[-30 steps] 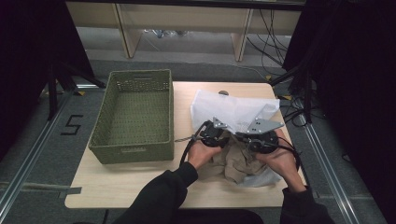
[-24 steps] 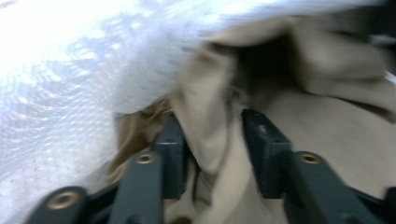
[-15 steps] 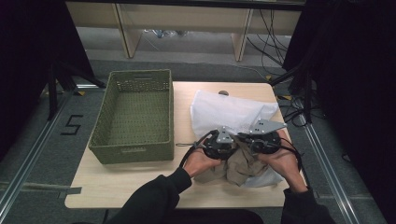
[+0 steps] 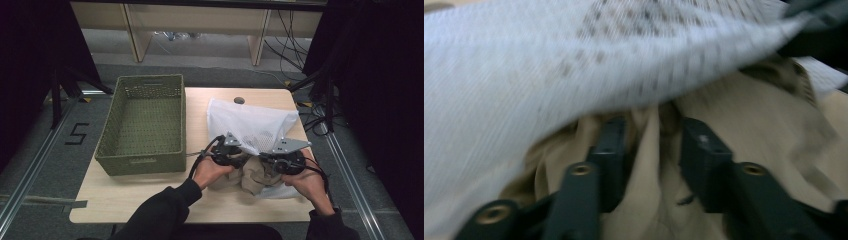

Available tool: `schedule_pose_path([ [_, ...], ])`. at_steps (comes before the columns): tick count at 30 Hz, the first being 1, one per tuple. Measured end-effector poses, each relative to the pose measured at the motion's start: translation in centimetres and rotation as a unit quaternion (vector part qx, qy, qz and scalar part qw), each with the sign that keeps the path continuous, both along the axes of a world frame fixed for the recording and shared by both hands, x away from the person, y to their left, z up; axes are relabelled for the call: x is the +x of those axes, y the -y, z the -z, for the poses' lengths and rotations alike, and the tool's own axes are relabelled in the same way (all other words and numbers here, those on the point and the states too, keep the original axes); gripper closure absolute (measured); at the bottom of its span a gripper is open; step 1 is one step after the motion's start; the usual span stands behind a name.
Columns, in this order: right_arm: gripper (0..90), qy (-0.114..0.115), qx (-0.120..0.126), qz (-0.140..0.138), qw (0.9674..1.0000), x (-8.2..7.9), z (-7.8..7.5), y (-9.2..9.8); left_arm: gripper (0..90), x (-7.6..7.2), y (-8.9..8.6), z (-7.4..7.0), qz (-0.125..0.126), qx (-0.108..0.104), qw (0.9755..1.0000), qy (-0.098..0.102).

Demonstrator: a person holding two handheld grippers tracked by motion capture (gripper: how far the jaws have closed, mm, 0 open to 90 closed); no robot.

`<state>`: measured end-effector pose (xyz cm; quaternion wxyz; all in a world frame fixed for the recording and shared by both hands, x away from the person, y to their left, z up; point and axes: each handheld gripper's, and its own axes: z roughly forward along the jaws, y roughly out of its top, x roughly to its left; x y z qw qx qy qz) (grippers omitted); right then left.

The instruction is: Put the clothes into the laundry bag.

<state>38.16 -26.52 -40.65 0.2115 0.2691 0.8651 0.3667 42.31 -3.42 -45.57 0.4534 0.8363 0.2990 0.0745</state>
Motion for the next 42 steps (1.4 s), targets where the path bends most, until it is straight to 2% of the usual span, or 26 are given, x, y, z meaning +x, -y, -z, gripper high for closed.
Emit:
schedule_pose_path([
  [2,89.4,0.001,0.000,-0.003,1.0000,0.1,0.0,0.1,40.3,-0.3,-0.5,0.0,0.005,-0.009,0.9999,-0.012],
  [3,89.5,0.002,0.000,-0.004,1.0000,0.1,0.1,0.0,33.2,-0.9,-1.2,0.0,0.025,-0.014,0.9990,-0.035],
  [4,89.4,-0.002,0.000,-0.001,1.0000,0.1,0.1,-0.1,29.1,-0.9,-1.2,0.0,0.025,-0.014,0.9990,-0.035],
  [5,89.4,0.000,-0.002,-0.003,1.0000,0.2,0.1,-0.2,25.7,-1.6,-1.3,0.0,0.048,-0.008,0.9984,-0.029],
  [7,89.4,-0.001,-0.002,-0.003,1.0000,0.2,0.2,-0.4,15.8,-2.0,-1.0,0.2,0.045,0.002,0.9986,-0.029],
  [9,89.4,0.002,-0.003,-0.008,1.0000,0.4,0.3,-0.6,16.2,-2.4,0.5,1.0,0.076,0.020,0.9962,-0.038],
  [11,89.4,0.001,-0.003,-0.008,1.0000,0.3,0.2,-0.7,15.3,-2.7,1.7,1.7,0.084,0.026,0.9954,-0.037],
  [12,89.4,0.001,-0.003,-0.008,1.0000,0.3,0.2,-0.7,16.7,-2.7,1.7,1.7,0.084,0.026,0.9954,-0.037],
  [13,89.4,0.004,-0.002,-0.012,0.9999,0.4,0.2,-0.7,24.2,-3.2,3.0,2.2,0.091,0.053,0.9941,-0.026],
  [14,89.4,0.004,-0.002,-0.012,0.9999,0.4,0.2,-0.7,40.9,-3.2,3.0,2.2,0.091,0.053,0.9941,-0.026],
  [15,89.5,0.001,0.000,-0.012,0.9999,0.4,0.2,-0.8,54.9,-3.0,3.7,2.2,0.113,0.109,0.9877,-0.003],
  [17,89.4,-0.002,-0.004,-0.016,0.9999,0.3,0.2,-0.8,72.7,-2.8,4.2,2.1,0.101,0.108,0.9890,0.005],
  [19,89.5,0.000,0.001,-0.008,1.0000,0.2,0.0,-0.8,77.4,-2.7,4.4,1.8,0.098,0.113,0.9886,0.014],
  [20,89.5,0.000,0.001,-0.008,1.0000,0.2,0.0,-0.8,77.4,-2.9,4.9,1.7,0.062,0.081,0.9946,0.019],
  [21,89.5,0.002,0.006,-0.011,0.9999,0.1,-0.4,-0.6,79.1,-2.5,5.3,0.8,0.036,0.064,0.9965,0.039],
  [24,89.5,0.006,0.009,-0.008,0.9999,-0.1,-1.1,-0.4,79.5,-2.1,5.9,-0.1,0.025,0.058,0.9968,0.049],
  [25,89.5,0.018,0.011,-0.011,0.9997,-0.3,-1.6,-0.1,79.2,-1.6,6.7,0.0,-0.007,0.031,0.9982,0.050],
  [26,89.5,0.018,0.011,-0.011,0.9997,-0.3,-1.6,-0.1,78.7,-1.6,6.7,0.0,-0.007,0.031,0.9982,0.050],
  [28,89.5,0.014,0.012,-0.005,0.9998,-0.5,-1.7,0.3,75.6,-0.2,7.2,1.4,-0.010,0.045,0.9983,0.037],
  [29,89.5,0.008,0.011,-0.002,0.9999,-0.5,-1.4,0.4,72.9,0.1,7.0,1.8,0.004,0.050,0.9983,0.027],
  [32,89.5,0.003,0.009,-0.001,1.0000,-0.4,-0.6,0.9,55.7,-0.2,6.4,2.1,0.009,0.046,0.9988,0.016],
  [33,89.5,-0.001,0.008,0.003,1.0000,-0.4,-0.4,1.2,55.7,-0.8,6.0,2.1,0.002,0.030,0.9995,0.010],
  [36,89.5,-0.011,0.014,0.014,0.9997,-0.1,0.1,1.9,37.3,-1.8,4.0,1.2,-0.005,0.046,0.9986,0.026],
  [37,89.5,-0.006,0.012,0.017,0.9998,0.0,0.0,2.0,27.0,-2.1,2.2,0.6,-0.019,0.075,0.9958,0.049],
  [40,89.4,-0.005,0.010,0.009,0.9999,0.0,0.1,1.6,13.9,-1.8,0.8,0.4,-0.040,0.090,0.9941,0.046],
  [42,89.4,-0.008,0.007,0.009,0.9999,0.0,0.1,1.3,16.4,-0.9,0.1,1.5,-0.041,0.074,0.9962,0.024],
])
